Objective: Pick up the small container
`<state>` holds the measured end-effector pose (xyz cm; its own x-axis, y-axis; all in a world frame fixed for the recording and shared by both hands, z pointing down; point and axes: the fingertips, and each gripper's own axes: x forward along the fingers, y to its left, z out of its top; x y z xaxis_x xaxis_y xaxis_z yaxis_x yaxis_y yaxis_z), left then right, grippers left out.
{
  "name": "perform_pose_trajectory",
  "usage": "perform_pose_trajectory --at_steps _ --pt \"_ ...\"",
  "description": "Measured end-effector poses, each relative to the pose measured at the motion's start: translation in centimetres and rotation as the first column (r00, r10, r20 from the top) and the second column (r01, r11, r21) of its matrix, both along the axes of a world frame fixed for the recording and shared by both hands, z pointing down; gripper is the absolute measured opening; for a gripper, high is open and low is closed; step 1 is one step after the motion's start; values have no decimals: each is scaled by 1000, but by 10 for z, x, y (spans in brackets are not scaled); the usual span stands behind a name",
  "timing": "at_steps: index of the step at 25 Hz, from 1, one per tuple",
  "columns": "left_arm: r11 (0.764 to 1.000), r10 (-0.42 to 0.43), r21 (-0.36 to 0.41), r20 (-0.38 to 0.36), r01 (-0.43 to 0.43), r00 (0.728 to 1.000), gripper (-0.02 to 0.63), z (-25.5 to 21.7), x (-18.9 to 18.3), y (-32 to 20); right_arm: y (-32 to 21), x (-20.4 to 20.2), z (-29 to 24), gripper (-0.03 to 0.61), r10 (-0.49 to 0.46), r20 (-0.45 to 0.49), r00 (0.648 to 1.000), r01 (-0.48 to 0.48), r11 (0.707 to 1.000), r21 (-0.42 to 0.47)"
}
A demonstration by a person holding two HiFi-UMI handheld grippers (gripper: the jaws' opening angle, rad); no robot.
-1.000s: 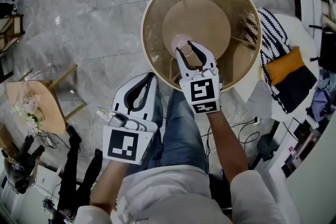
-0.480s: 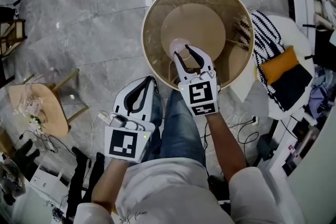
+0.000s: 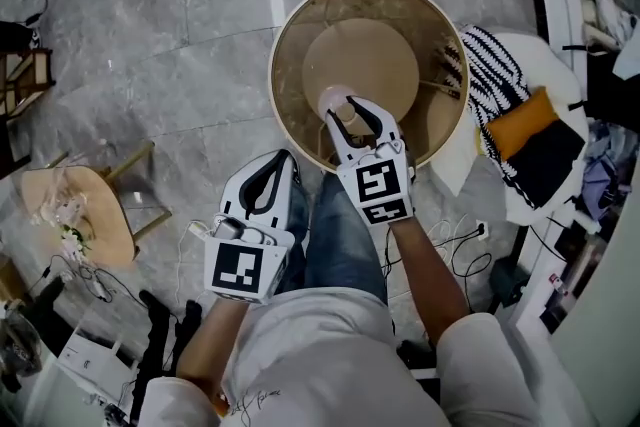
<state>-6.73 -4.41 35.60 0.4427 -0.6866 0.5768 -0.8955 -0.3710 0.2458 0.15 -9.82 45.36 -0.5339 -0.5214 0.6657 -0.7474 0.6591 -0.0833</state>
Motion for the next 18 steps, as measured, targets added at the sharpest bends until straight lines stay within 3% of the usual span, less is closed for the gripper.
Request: perform_pose_trajectory --at_steps 18 --pt "999 9 53 -33 -8 999 18 -50 -3 15 34 1 -61 146 -46 8 999 46 999 -11"
